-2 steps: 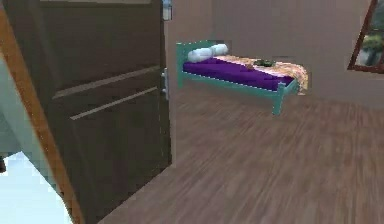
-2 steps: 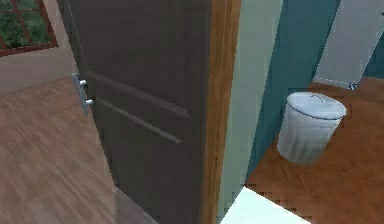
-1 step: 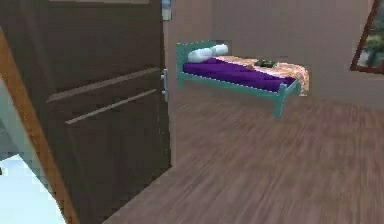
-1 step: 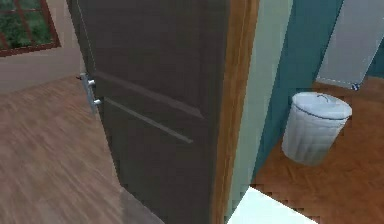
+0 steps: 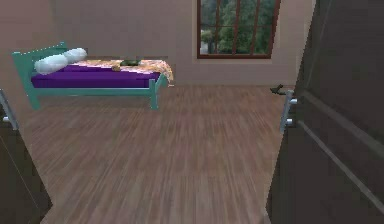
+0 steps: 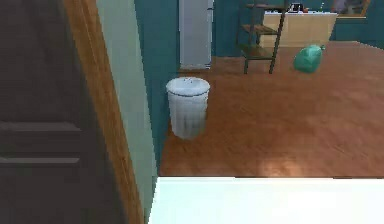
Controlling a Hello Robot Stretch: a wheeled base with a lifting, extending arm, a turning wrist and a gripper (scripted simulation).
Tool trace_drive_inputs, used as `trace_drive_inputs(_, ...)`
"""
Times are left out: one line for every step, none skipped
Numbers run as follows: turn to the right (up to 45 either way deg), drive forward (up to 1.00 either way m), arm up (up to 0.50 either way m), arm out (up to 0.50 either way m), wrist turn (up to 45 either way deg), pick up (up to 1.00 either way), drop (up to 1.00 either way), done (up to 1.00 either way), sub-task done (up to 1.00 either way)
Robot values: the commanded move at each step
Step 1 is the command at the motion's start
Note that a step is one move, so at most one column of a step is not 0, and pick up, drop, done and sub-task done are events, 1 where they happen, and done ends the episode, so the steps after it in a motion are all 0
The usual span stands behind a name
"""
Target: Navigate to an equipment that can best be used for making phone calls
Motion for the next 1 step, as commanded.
trace_drive_inputs(0.0,1.00,0.00,0.00,0.0,0.00,0.00,0.00,0.00)
